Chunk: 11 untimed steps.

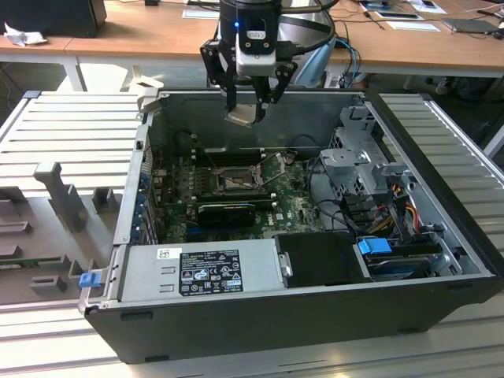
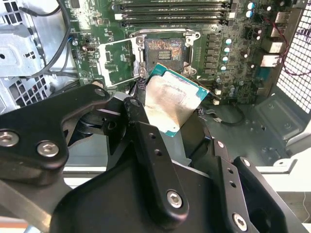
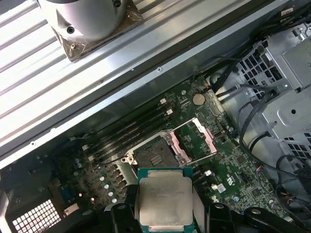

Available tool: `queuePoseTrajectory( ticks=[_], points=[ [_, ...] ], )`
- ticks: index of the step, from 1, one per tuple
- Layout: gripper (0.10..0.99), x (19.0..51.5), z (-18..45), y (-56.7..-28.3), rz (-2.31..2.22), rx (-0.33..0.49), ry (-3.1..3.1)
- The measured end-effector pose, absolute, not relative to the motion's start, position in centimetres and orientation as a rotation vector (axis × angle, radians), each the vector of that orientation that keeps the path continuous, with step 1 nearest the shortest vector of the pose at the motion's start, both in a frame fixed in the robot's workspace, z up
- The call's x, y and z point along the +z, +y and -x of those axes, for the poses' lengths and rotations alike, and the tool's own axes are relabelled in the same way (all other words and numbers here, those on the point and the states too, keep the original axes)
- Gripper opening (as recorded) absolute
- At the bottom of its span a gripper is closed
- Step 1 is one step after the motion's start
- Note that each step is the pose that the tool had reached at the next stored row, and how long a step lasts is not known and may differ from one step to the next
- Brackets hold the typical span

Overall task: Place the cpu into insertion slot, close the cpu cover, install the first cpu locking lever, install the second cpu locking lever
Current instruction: 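Place the cpu into insertion slot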

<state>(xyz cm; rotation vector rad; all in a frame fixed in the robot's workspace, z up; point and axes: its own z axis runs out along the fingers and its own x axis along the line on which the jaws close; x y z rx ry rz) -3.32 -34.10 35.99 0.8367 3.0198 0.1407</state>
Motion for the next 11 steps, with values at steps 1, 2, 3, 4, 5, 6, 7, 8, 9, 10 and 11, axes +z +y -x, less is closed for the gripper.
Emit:
queuePoseTrajectory(
  ticks=[1,2,3,4,5,6,7,8,9,10,11],
  points=[
    [0.533,35.97,3.32,-34.10,-0.837,0.140,3.020],
    [0.533,35.97,3.32,-34.10,-0.838,0.140,3.020],
    [0.533,35.96,3.31,-34.10,-0.844,0.140,3.018],
    [0.533,35.94,3.32,-34.10,-0.870,0.140,3.009],
    [0.533,35.94,3.32,-34.10,-0.881,0.140,3.006],
    [0.533,35.94,3.32,-34.10,-0.894,0.140,3.002],
    [0.533,35.94,3.31,-34.10,-0.911,0.140,2.996],
    [0.533,35.94,3.32,-34.10,-0.928,0.139,2.990],
    [0.533,35.93,3.32,-34.10,-0.942,0.139,2.985],
    [0.533,35.93,3.32,-34.10,-0.952,0.139,2.982],
    [0.533,35.93,3.32,-34.10,-0.961,0.139,2.979]
  ],
)
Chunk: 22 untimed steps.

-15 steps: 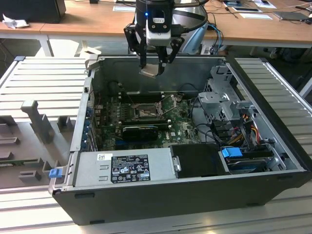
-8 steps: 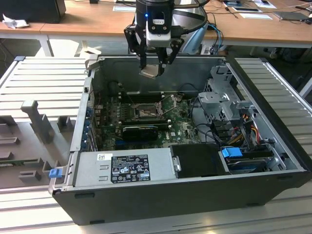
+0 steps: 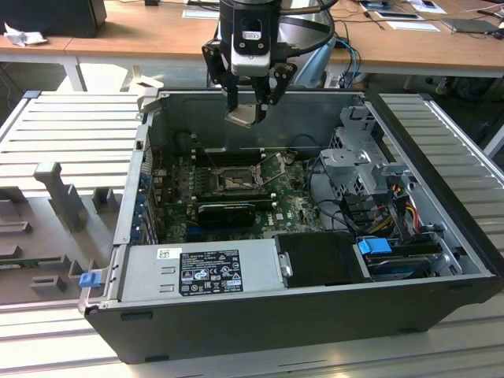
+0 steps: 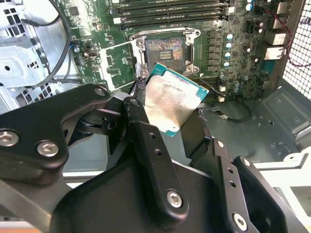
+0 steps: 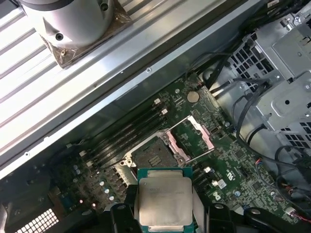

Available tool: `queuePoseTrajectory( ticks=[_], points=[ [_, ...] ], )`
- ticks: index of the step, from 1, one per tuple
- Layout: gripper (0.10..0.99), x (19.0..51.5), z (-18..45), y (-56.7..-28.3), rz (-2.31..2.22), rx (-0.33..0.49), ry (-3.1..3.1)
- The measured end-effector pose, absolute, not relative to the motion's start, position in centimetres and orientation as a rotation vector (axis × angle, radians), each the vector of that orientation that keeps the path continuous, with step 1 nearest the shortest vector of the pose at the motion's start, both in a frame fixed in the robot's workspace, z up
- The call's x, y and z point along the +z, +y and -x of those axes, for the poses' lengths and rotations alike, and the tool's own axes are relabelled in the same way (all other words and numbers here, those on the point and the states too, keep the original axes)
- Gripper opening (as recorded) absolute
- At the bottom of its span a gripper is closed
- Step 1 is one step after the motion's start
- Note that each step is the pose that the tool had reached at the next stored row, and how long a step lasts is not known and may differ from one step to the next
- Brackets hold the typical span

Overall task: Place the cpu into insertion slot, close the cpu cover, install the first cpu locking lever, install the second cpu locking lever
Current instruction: 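Place the cpu into insertion slot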

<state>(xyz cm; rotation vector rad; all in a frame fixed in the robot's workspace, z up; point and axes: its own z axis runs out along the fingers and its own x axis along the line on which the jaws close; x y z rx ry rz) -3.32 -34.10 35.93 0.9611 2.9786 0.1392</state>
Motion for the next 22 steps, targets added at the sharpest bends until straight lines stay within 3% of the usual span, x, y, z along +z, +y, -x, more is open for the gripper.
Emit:
queuePoseTrajectory(
  ticks=[22],
  points=[
    [0.533,35.84,3.32,-34.10,-1.201,0.135,2.882]
  ],
)
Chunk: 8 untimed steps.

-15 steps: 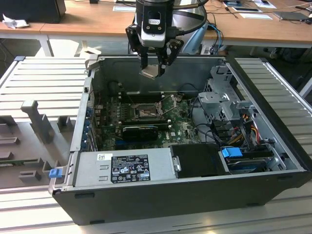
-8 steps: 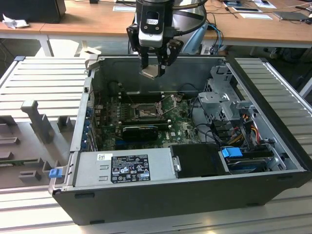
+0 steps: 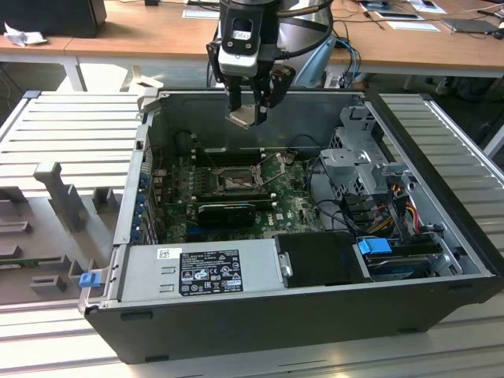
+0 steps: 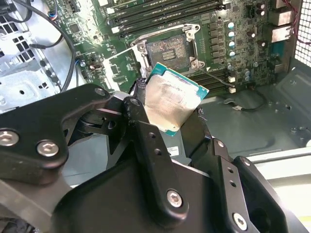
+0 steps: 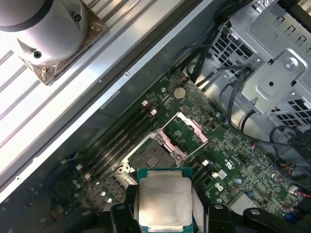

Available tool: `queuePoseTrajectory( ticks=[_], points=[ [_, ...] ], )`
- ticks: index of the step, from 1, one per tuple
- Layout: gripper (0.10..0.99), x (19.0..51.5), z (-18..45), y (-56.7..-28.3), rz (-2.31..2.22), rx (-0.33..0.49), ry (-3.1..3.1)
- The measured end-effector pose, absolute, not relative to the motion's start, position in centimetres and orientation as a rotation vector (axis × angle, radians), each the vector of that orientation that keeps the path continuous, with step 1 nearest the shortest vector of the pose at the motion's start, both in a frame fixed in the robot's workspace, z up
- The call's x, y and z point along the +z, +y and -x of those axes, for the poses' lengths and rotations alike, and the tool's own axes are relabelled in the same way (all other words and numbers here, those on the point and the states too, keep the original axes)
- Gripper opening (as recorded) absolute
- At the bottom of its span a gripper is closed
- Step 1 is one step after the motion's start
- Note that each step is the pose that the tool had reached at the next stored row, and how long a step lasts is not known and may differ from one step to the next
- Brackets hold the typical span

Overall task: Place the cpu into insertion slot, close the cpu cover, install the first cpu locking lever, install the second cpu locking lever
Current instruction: 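Place the cpu into insertion slot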

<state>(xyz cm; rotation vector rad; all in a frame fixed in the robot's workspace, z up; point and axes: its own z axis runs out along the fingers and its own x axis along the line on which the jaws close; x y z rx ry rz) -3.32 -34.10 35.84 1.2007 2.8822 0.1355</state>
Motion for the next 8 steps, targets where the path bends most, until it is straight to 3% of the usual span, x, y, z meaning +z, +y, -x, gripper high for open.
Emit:
queuePoseTrajectory(
  ticks=[8],
  points=[
    [0.533,35.71,3.29,-34.10,-1.405,0.131,2.781]
  ],
)
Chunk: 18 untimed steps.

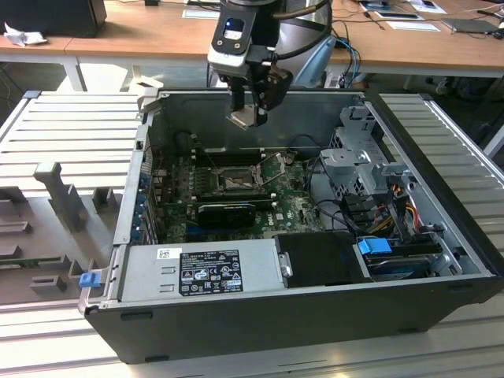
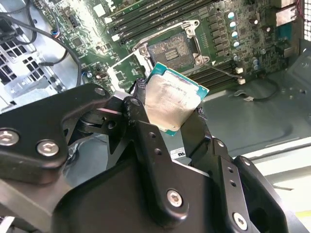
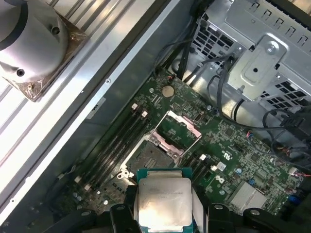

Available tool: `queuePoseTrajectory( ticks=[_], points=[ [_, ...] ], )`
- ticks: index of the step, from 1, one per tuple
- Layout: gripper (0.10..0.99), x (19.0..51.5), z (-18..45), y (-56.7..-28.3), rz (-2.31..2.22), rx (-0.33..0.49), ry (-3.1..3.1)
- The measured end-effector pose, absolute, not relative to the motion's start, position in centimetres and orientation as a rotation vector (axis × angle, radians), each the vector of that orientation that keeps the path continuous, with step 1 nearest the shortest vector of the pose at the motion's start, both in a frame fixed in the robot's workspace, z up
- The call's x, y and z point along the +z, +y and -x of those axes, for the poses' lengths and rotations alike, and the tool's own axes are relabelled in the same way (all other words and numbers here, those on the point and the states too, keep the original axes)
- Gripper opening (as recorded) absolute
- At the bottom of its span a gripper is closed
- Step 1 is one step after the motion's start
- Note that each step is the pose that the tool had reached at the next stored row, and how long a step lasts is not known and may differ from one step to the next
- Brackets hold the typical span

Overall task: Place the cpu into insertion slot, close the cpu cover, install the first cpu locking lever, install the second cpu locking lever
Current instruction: 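Place the cpu into insertion slot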

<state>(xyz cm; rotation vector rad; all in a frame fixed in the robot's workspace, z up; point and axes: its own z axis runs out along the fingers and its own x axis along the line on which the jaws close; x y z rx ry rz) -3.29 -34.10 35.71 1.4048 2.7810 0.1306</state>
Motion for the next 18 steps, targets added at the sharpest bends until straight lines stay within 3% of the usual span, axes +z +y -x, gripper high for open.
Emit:
queuePoseTrajectory(
  ticks=[18],
  points=[
    [0.533,35.02,3.29,-34.11,-1.613,0.127,2.658]
  ],
)
